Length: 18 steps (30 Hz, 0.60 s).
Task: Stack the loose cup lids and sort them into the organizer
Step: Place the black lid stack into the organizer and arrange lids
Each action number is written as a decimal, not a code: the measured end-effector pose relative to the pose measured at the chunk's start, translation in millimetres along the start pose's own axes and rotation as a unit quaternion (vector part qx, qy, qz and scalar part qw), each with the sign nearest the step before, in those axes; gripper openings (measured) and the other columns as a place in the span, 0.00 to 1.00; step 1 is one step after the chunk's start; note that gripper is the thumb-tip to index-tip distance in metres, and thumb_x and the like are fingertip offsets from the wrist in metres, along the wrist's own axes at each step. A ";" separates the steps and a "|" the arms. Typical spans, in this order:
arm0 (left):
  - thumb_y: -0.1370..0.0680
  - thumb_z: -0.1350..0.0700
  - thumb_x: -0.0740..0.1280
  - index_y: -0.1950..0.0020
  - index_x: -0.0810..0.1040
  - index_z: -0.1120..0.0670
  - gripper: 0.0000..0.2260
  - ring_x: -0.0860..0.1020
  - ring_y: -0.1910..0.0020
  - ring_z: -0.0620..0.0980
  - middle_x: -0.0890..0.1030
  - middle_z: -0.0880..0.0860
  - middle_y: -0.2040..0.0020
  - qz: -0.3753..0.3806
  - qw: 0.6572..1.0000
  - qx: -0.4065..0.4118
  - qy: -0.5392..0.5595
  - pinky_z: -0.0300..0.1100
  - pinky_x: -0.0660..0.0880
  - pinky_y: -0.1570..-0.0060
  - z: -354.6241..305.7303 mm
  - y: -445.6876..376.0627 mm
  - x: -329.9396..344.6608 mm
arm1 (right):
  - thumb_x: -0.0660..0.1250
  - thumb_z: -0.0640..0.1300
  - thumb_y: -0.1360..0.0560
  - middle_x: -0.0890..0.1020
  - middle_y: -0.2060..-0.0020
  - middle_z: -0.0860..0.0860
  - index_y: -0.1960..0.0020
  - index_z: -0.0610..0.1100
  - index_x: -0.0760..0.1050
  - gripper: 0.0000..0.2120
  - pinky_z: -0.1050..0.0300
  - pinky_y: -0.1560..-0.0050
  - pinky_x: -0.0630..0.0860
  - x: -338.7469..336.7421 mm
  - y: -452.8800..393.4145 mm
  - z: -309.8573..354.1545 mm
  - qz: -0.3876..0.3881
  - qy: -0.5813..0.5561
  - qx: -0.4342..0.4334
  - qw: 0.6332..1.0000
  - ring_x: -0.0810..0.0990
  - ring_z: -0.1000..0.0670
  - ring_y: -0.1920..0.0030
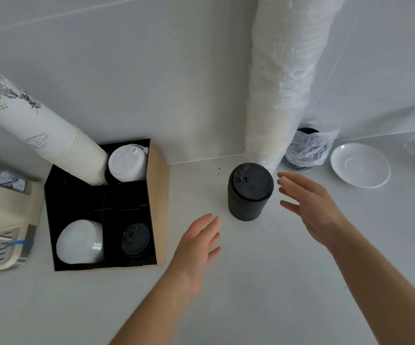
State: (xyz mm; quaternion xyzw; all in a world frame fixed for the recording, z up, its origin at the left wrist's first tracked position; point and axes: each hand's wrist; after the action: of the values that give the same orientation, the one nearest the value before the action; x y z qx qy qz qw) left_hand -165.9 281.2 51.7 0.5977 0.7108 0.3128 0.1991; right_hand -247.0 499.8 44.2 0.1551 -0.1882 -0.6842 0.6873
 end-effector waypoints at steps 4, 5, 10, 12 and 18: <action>0.24 0.43 0.67 0.25 0.63 0.46 0.30 0.70 0.32 0.47 0.71 0.44 0.33 0.024 0.999 -0.015 -0.028 0.48 0.69 0.32 -2.5 -21.6 31.1 | 0.67 0.47 0.22 0.80 0.38 0.60 0.31 0.56 0.74 0.19 0.54 0.32 0.70 8.1 -27.6 8.2 0.091 0.061 -0.023 0.994 0.76 0.58 0.34; 0.25 0.42 0.68 0.24 0.61 0.45 0.32 0.69 0.30 0.47 0.70 0.44 0.32 0.025 0.999 -0.024 -0.021 0.49 0.69 0.31 -3.0 -26.6 37.1 | 0.68 0.47 0.22 0.80 0.38 0.59 0.30 0.55 0.73 0.21 0.56 0.33 0.70 10.4 -33.5 9.5 0.109 0.070 -0.023 0.991 0.76 0.58 0.35; 0.35 0.33 0.69 0.24 0.62 0.45 0.42 0.68 0.29 0.47 0.67 0.45 0.28 0.011 0.999 -0.028 -0.016 0.48 0.70 0.33 0.6 -43.8 55.7 | 0.70 0.49 0.26 0.83 0.39 0.53 0.32 0.55 0.75 0.22 0.54 0.35 0.73 14.8 -52.4 7.7 0.155 0.103 -0.009 0.982 0.80 0.53 0.38; 0.36 0.33 0.68 0.30 0.67 0.42 0.36 0.70 0.32 0.45 0.70 0.41 0.30 0.014 1.000 -0.015 -0.020 0.47 0.70 0.34 0.3 -48.6 59.9 | 0.68 0.51 0.26 0.82 0.39 0.54 0.33 0.57 0.74 0.21 0.55 0.36 0.73 14.8 -55.5 6.6 0.185 0.134 0.000 0.974 0.79 0.53 0.38; 0.35 0.30 0.65 0.34 0.71 0.36 0.31 0.72 0.34 0.44 0.76 0.36 0.38 -0.001 0.999 0.003 -0.053 0.47 0.70 0.38 -4.0 -59.3 51.9 | 0.65 0.50 0.20 0.82 0.47 0.59 0.37 0.59 0.73 0.13 0.66 0.54 0.71 19.0 -59.1 7.3 0.219 0.186 0.002 0.958 0.80 0.63 0.49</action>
State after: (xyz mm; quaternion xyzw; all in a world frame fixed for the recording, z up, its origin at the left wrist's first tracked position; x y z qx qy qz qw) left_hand -222.2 325.6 18.9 0.6132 0.7009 0.2786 0.2347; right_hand -302.7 480.2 23.7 0.2361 -0.0879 -0.4760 0.8426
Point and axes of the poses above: each hand's wrist, its own y-axis away from the middle knuckle, its own x-axis out of the palm, z = x × y
